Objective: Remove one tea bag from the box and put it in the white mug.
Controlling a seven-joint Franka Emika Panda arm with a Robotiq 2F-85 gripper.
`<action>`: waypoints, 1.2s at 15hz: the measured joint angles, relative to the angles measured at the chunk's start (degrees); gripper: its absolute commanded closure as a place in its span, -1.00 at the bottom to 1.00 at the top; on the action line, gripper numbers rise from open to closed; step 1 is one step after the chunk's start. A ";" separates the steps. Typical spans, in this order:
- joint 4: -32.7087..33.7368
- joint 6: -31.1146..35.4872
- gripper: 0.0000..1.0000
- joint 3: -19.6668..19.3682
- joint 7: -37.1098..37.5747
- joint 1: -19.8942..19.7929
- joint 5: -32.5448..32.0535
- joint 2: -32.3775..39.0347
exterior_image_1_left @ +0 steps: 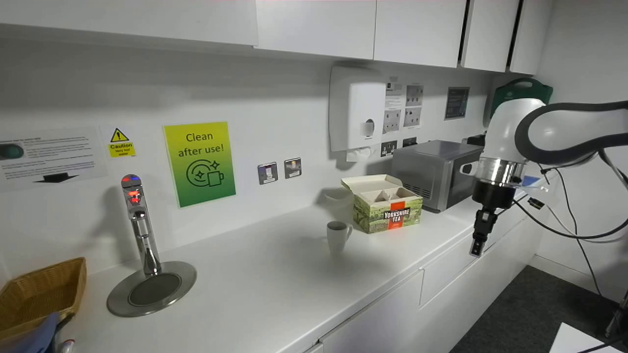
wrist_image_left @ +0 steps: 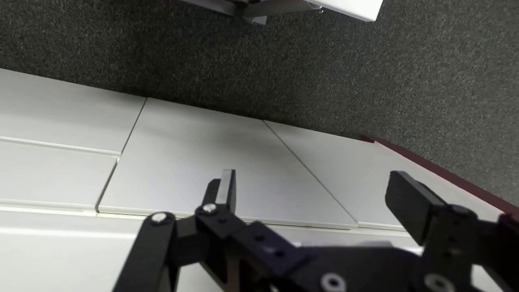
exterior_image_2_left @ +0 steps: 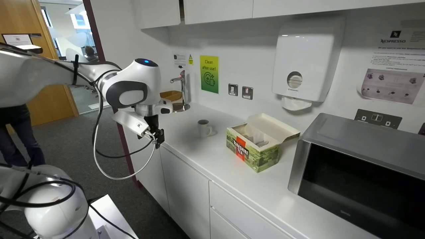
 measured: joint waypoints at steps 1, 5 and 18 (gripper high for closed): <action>-0.01 0.98 -1.00 0.00 0.61 -0.02 1.19 0.10; -0.05 11.93 -1.00 1.01 5.49 -0.01 8.13 1.55; 11.99 26.99 -1.00 1.15 28.49 -6.64 15.76 13.65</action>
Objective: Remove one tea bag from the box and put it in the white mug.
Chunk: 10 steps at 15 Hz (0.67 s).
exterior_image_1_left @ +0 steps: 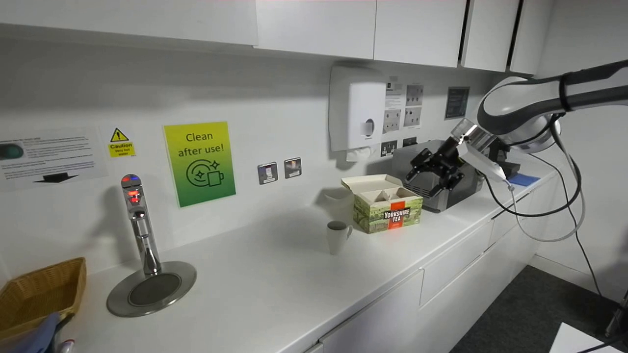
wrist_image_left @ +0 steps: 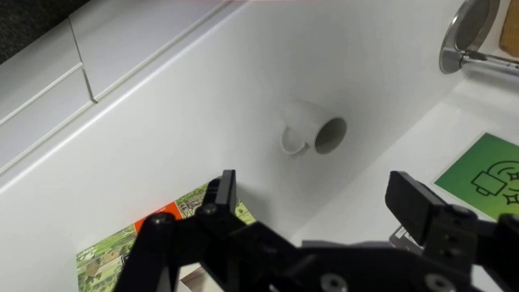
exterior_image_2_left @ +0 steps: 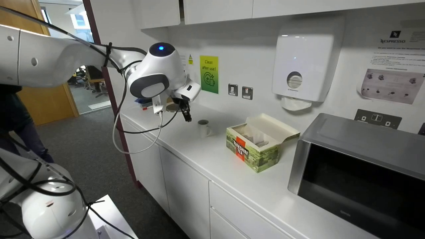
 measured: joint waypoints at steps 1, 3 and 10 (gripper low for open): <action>0.39 0.00 -1.00 0.00 0.61 -0.15 0.24 0.22; 0.49 0.00 -1.00 0.01 1.06 -0.15 0.36 0.35; 0.91 -0.02 -1.00 -0.09 1.10 -0.68 0.36 1.16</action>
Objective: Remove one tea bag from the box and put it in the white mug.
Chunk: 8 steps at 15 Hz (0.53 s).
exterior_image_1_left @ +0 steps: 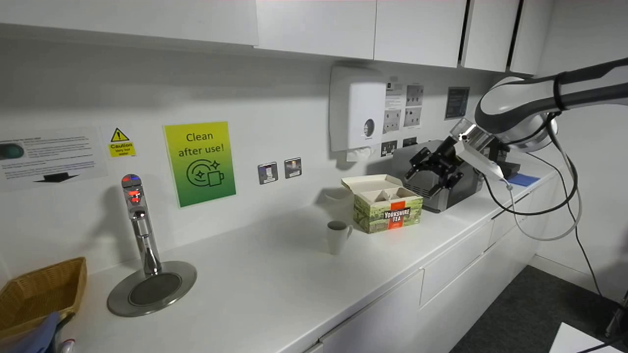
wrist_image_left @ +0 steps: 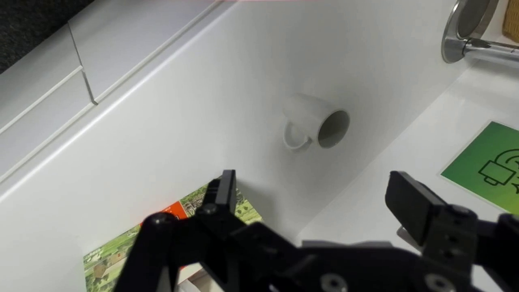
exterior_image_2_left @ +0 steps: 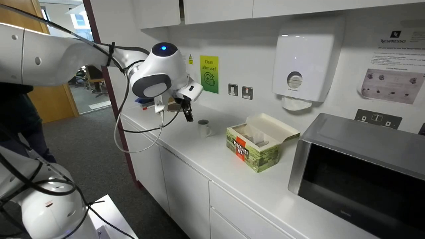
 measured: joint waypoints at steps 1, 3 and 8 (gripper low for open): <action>0.72 -0.06 -1.00 -0.38 0.00 -0.49 0.00 0.49; 3.28 -0.19 -1.00 -1.78 0.06 -1.84 0.00 2.05; 12.06 -1.09 -1.00 -1.99 9.44 -8.79 -9.10 8.98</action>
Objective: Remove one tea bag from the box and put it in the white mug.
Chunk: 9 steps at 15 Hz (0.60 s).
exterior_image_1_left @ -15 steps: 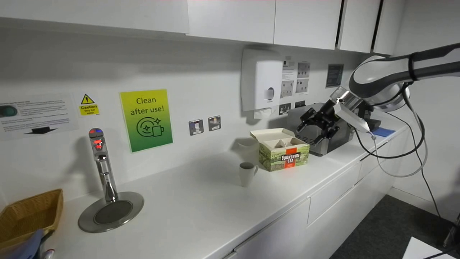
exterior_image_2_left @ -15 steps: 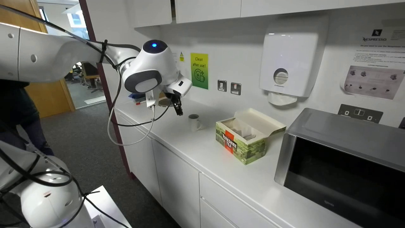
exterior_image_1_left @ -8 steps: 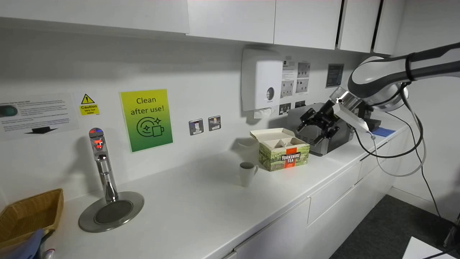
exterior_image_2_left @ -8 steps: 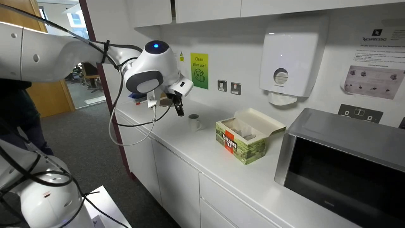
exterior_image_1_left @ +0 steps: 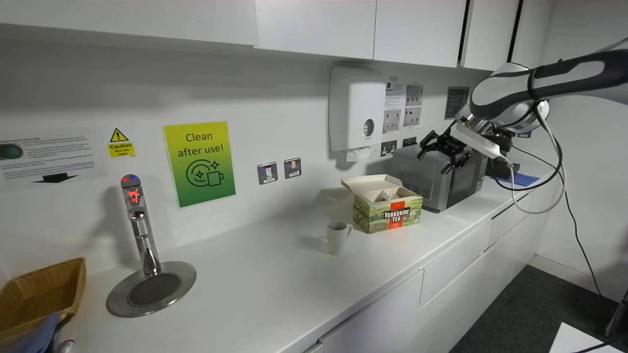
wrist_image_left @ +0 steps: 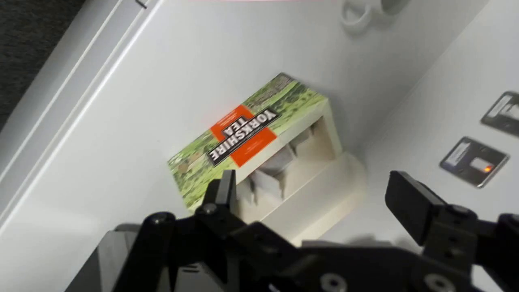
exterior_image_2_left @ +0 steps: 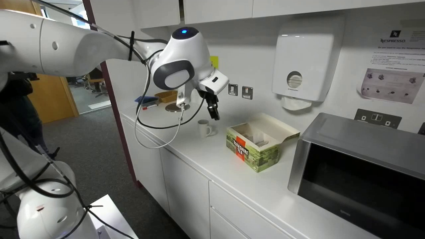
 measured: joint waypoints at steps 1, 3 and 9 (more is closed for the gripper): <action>1.91 -0.45 -1.00 0.60 3.24 -1.36 -3.15 1.78; 6.12 -2.80 -1.00 1.90 10.35 -3.55 -9.64 5.32; 20.30 -17.97 -1.00 2.39 13.88 -3.05 -12.28 14.06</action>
